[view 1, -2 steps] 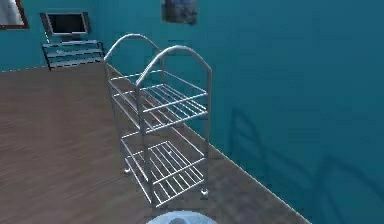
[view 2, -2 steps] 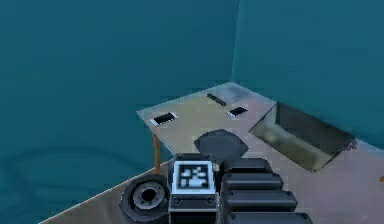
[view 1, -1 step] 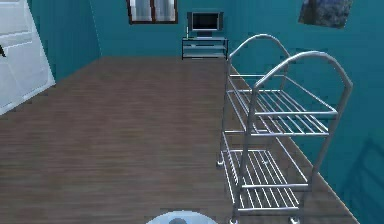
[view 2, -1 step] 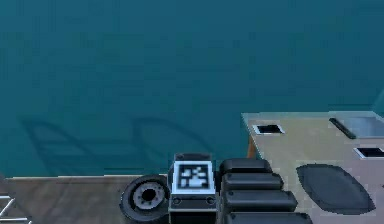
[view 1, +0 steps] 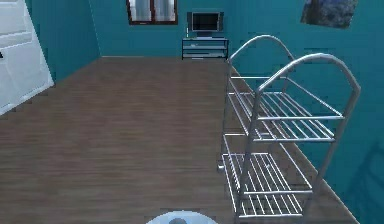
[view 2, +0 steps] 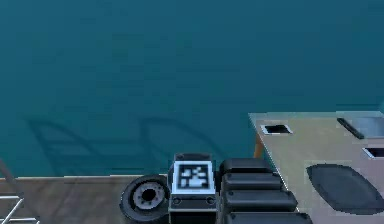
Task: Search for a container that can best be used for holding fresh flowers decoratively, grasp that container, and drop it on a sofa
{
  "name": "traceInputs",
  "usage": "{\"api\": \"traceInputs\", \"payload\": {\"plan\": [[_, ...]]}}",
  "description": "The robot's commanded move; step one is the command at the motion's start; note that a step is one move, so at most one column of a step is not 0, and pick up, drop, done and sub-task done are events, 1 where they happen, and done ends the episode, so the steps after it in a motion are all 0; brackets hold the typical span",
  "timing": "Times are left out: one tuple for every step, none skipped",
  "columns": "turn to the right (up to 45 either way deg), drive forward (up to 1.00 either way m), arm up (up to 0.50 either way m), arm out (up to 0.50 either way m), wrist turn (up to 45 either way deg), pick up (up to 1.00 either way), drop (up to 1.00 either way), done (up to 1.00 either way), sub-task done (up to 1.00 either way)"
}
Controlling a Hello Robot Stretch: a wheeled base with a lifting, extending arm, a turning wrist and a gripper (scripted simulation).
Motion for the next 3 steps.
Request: {"api": "traceInputs", "payload": {"plan": [[-45.0, 0.00, 0.00, 0.00, 0.0, 0.00, 0.00, 0.00, 0.00], [-45.0, 0.00, 0.00, 0.00, 0.0, 0.00, 0.00, 0.00, 0.00], [0.0, 1.00, 0.00, 0.00, 0.0, 0.00, 0.00, 0.00, 0.00]]}}
